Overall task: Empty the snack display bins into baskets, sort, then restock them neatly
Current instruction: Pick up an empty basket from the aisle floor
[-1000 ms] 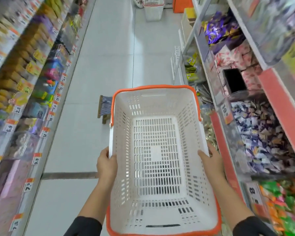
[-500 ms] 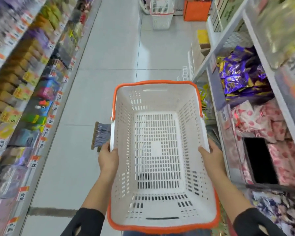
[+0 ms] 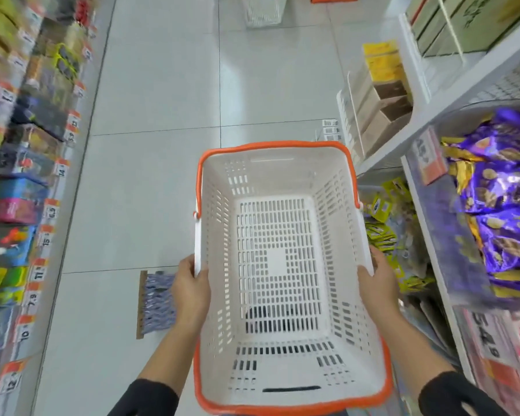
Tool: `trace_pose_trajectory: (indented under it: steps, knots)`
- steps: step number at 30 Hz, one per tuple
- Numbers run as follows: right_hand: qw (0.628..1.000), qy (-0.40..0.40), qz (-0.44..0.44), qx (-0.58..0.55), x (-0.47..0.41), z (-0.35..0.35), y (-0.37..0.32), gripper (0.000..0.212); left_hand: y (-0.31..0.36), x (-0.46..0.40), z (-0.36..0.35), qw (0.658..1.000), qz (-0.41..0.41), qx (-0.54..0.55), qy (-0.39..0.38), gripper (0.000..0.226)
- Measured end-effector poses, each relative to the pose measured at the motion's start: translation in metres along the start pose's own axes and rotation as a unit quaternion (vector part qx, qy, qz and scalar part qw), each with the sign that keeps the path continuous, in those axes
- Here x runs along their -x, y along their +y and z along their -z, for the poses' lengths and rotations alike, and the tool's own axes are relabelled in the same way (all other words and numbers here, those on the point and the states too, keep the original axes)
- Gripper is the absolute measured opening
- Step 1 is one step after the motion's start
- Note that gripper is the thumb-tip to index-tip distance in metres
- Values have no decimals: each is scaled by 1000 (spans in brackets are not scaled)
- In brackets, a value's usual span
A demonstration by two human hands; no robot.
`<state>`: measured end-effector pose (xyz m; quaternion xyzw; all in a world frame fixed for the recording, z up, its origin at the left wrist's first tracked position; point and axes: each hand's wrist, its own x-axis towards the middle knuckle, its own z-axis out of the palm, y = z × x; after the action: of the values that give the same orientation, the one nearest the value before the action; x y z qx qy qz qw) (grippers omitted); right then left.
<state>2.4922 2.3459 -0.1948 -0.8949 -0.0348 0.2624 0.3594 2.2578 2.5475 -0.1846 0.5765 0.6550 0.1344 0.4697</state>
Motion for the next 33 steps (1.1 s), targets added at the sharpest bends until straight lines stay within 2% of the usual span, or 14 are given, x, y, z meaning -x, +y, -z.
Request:
trace_pose_trajectory:
  steps: [7,13,18,26,29,33]
  knots:
    - [999,5,-19,31,-158,-132,54,46,-58,-163,-123,999,28,-33,16,34]
    - [998,6,-19,52,-270,-220,98,46,-114,-282,-212,999,12,-31,-26,38]
    - [997,21,0,69,-344,-267,120,43,-141,-350,-272,999,-12,-11,-50,38]
    - [992,32,38,116,-405,-277,123,38,-130,-393,-322,998,-43,-13,-32,37]
    - [992,40,49,113,-393,-261,104,36,-107,-378,-308,999,-38,-3,-15,41]
    - [993,42,44,98,-344,-215,57,48,-61,-336,-256,999,-44,15,1,37]
